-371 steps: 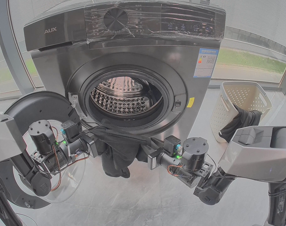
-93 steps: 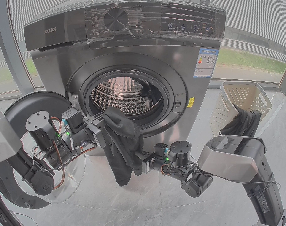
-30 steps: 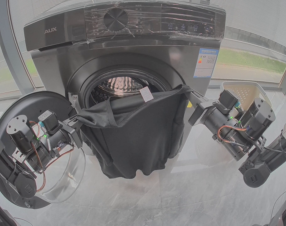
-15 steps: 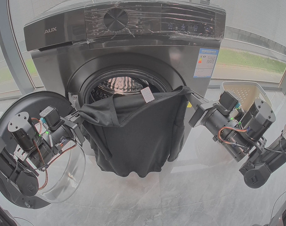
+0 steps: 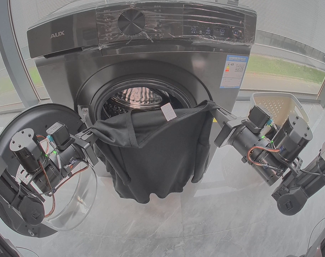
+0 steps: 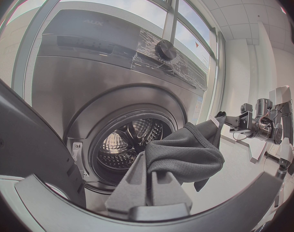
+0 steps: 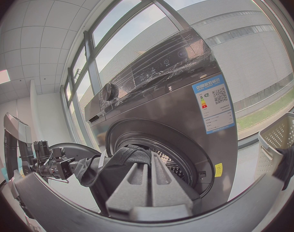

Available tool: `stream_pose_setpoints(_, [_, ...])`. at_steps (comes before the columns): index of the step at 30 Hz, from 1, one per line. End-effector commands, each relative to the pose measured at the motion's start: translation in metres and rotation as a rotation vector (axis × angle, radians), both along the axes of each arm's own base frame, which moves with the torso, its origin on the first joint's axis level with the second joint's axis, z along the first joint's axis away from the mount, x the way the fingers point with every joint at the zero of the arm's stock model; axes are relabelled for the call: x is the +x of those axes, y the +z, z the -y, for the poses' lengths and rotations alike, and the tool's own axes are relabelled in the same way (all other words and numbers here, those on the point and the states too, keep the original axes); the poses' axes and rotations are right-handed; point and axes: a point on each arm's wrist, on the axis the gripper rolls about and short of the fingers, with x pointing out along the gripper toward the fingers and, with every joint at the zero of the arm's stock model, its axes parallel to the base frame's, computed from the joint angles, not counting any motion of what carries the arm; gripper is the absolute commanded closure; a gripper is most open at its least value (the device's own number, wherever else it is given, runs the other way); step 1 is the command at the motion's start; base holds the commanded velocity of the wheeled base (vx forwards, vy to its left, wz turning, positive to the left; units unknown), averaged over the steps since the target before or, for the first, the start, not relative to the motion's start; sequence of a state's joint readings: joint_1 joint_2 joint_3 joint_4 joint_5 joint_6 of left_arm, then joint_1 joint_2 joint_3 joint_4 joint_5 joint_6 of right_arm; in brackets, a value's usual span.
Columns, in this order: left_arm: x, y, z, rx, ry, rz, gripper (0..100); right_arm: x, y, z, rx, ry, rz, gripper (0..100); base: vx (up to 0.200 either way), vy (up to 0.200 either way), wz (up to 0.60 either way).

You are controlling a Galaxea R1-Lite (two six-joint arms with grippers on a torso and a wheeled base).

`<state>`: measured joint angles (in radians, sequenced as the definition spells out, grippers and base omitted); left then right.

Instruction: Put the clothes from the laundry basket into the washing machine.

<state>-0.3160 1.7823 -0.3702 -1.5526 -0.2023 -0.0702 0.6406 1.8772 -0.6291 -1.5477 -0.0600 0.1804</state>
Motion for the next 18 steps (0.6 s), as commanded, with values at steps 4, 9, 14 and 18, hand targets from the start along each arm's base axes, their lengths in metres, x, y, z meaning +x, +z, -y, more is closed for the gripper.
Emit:
stream_pose_setpoints(4, [-0.0008, -0.0002, 0.0006, -0.001, -0.003, 0.002, 100, -0.0012, -0.0030, -0.0018, -0.008, 0.007, -0.008, 100, 0.000, 0.000, 0.00])
stream_pose_setpoints(9, [-0.0015, -0.0018, 0.0004, 0.003, -0.006, -0.004, 100, -0.0009, -0.0035, -0.0019, -0.007, 0.007, -0.010, 100, 0.000, 0.000, 0.00])
stream_pose_setpoints(14, [-0.0035, -0.0047, -0.0001, 0.010, -0.011, -0.018, 0, -0.0020, -0.0043, -0.0035, -0.009, 0.012, -0.013, 100, 0.000, 0.000, 0.00])
stream_pose_setpoints(18, [-0.0079, -0.0062, 0.0052, 0.012, -0.038, -0.026, 0, -0.0047, -0.0035, -0.0069, -0.007, 0.022, -0.010, 100, 0.000, 0.000, 0.00])
